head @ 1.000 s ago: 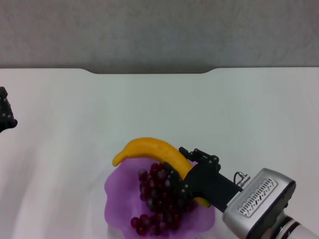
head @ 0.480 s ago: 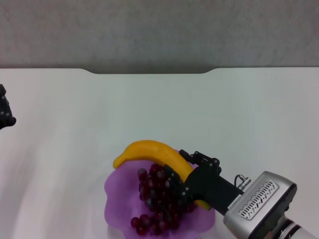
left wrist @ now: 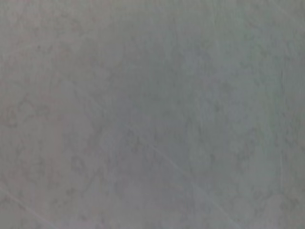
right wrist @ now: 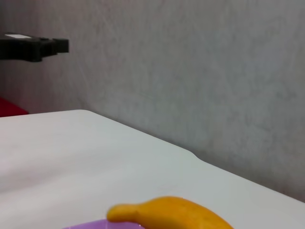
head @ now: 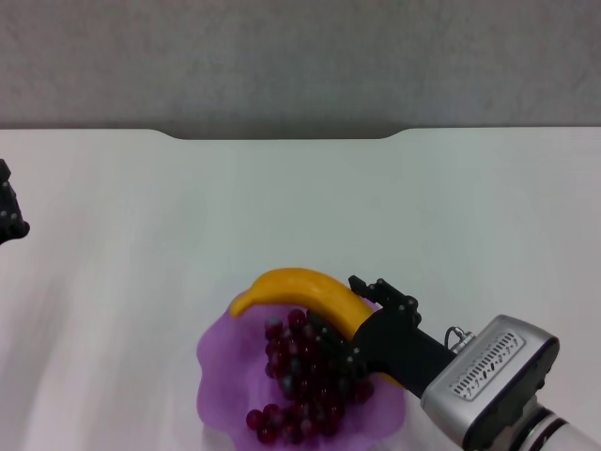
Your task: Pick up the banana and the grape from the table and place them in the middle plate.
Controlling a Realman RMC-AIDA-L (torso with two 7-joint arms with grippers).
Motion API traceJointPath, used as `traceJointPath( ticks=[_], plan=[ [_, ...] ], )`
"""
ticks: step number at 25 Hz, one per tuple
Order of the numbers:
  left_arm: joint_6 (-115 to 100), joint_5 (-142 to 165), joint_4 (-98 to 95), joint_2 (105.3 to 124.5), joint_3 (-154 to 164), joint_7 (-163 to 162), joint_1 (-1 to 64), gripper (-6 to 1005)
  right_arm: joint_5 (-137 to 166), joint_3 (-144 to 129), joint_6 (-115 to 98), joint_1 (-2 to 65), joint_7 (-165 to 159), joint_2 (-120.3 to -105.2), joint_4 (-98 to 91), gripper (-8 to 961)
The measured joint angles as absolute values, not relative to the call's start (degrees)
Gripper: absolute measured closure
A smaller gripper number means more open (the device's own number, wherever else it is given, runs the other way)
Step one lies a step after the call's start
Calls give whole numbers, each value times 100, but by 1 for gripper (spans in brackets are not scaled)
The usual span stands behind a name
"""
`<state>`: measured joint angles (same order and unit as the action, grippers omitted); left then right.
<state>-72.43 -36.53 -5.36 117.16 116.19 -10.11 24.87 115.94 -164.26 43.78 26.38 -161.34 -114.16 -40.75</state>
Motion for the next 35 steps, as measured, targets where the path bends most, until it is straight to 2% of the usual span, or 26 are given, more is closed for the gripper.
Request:
traceJointPath(
  ticks=[1, 6, 12, 22, 35],
  plan=[
    [-7241, -3643, -536, 11716, 11619, -1011, 2490, 956, 11559, -16423, 4364, 2646, -16135, -11416, -4075, 414],
    [-7225, -3633, -530, 11715, 11619, -1011, 2499, 956, 11524, -16381, 4322, 2690, -16136, -11416, -4079, 255],
    [-7219, -3646, -527, 11716, 11619, -1011, 2505, 957, 11523, -16372, 4251, 2766, -16137, -11417, -4078, 225],
    [-7211, -3656, -527, 11715, 11619, -1011, 2502, 956, 11558, -16374, 4263, 2820, -16110, -11417, -4106, 240],
    [-7193, -3664, -527, 11716, 11617, -1011, 2486, 957, 11738, -16318, 4394, 3201, -16037, -11364, -4255, 260]
  ],
)
